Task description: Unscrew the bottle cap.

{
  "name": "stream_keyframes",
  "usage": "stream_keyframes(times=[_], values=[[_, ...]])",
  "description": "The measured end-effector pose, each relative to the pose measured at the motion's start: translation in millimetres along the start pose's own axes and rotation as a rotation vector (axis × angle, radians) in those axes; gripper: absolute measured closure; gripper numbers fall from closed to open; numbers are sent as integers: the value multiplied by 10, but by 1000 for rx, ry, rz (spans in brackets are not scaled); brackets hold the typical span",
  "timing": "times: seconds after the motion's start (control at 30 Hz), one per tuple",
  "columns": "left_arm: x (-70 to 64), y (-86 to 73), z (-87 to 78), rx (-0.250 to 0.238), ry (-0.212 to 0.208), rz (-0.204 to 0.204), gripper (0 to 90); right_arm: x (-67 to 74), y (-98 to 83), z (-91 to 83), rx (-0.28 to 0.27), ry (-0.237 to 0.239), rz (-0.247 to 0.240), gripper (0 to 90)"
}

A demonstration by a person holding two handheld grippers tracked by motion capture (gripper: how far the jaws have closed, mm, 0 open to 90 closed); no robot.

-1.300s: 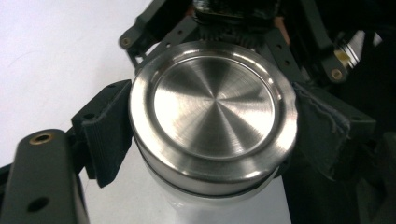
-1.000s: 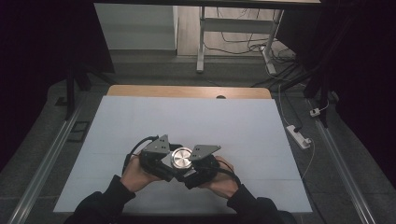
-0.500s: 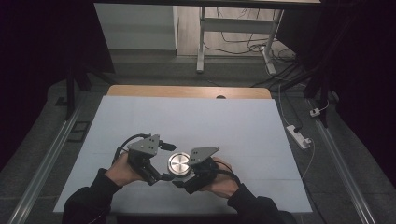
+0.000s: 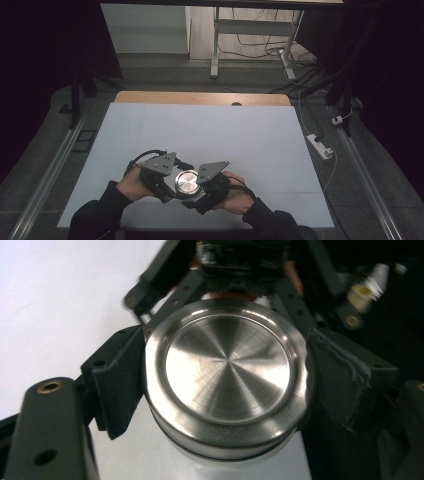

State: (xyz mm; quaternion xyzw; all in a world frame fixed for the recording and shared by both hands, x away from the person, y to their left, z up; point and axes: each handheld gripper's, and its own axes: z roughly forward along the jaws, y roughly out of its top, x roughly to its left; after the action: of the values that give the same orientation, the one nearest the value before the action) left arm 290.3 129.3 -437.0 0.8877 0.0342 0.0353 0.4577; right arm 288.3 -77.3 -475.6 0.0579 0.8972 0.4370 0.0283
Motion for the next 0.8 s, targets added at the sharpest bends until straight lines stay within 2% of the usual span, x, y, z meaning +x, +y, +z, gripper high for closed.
stream_keyframes(times=[0.17, 0.23, 0.3, 0.33, 0.43, 0.5, 0.53, 0.67, 0.8], values=[[10, 42, 111, -17, 146, -120, 201, -101, -30, -27, -7, -103, 97, 145], [-9, 72, 154, -22, 204, -162, 201, -133, -41, -37, -11, -145, 117, 145], [-8, 85, 179, -30, 228, -185, 198, -151, -49, -45, -16, -179, 136, 145], [4, 82, 177, -38, 215, -186, 194, -151, -51, -48, -20, -187, 147, 146], [61, 56, 98, -93, 151, -199, 84, -153, -51, -66, -37, -171, 155, 146], [89, 32, -4, -119, 124, -187, 48, -144, -41, -78, -46, -156, 145, 146], [100, 17, -52, -128, 91, -173, 45, -140, -38, -80, -49, -143, 136, 146], [96, -22, -157, -88, 1, -80, 49, -110, -28, -66, -38, -72, 84, 145], [52, -28, -101, -22, -52, -12, 63, -30, -10, -22, -20, -1, 24, 145]])
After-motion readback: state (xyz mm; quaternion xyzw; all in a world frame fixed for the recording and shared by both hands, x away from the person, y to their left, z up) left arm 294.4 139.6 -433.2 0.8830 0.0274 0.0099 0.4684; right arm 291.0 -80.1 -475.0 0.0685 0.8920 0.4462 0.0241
